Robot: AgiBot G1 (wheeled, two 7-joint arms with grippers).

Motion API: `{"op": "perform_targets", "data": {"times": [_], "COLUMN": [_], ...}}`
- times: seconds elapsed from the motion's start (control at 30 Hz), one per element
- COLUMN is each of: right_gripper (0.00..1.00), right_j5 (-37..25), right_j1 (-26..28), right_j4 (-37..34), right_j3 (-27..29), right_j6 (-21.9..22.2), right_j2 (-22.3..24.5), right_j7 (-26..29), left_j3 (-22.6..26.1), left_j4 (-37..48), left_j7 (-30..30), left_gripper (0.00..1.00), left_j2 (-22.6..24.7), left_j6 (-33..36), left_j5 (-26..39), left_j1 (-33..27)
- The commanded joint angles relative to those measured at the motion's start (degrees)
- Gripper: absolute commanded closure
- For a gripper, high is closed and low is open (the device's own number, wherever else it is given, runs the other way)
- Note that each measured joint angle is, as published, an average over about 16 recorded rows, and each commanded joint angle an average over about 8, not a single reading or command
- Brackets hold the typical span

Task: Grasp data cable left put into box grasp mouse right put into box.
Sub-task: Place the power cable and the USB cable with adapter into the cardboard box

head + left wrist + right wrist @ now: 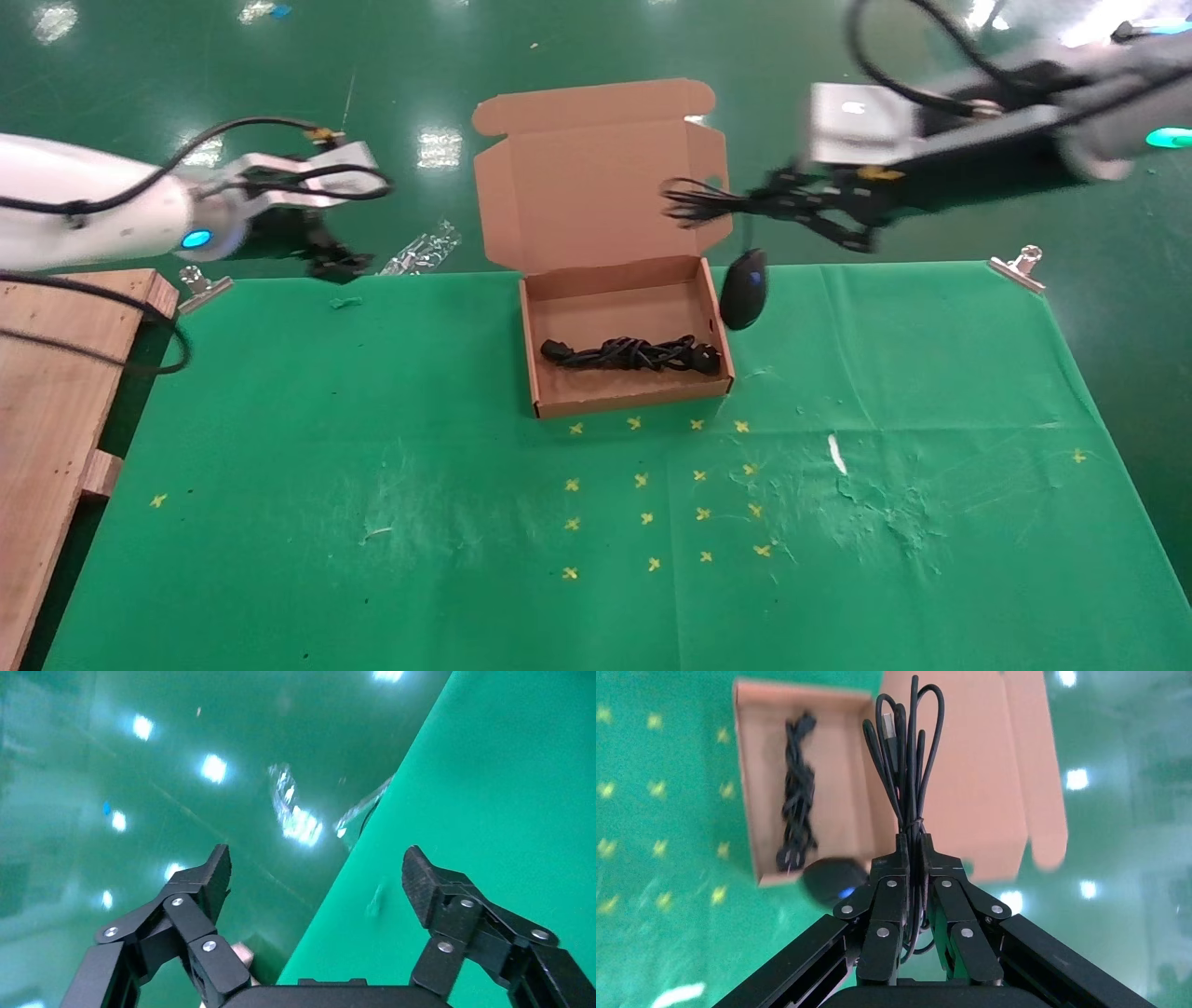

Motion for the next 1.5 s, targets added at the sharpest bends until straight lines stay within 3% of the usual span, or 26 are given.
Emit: {"op": "perform_targets", "data": {"times": [0.03,0.4,0.63,0.7,0.9,0.93,1.5], "right_gripper": [1.0,1.0,1.0,0.86,0.11,0.03,0.0], "right_j5": [0.1,2.1,0.6,0.5,0.3,0.3,0.4], "right_j1": [0.3,-0.1,-1.0,-1.4,-2.2,-2.3,-2.3], "right_j4": [-1.7,-20.1,-30.7,-32.4,-36.0,-36.2,-35.0], "right_j3": [-0.1,-1.2,-3.3,-3.9,-4.8,-4.8,-4.7], "right_j6": [1.0,6.2,13.0,14.7,18.2,18.4,17.5], "right_j2": [-2.0,-16.2,-19.2,-19.2,-19.8,-19.8,-19.4], "right_j7": [-1.1,-9.8,-13.8,-14.1,-14.5,-14.5,-14.4], "left_j3": [-0.1,-0.3,-0.4,-0.4,-0.4,-0.4,-0.4], "left_j4": [1.0,2.0,2.4,2.5,2.8,2.8,2.7], "left_j7": [0.3,1.5,1.9,2.0,2.1,2.1,2.1], "left_gripper": [0.0,0.0,0.0,0.0,0.0,0.0,0.0], "left_j2": [-1.0,-0.6,-0.5,-0.5,-0.6,-0.6,-0.5], "left_j6": [-0.4,-0.5,-0.5,-0.5,-0.6,-0.6,-0.5], "left_j5": [0.2,-0.6,-0.9,-0.9,-1.0,-1.0,-1.0], "left_j1": [-0.1,-0.2,-0.3,-0.3,-0.4,-0.4,-0.3]}}
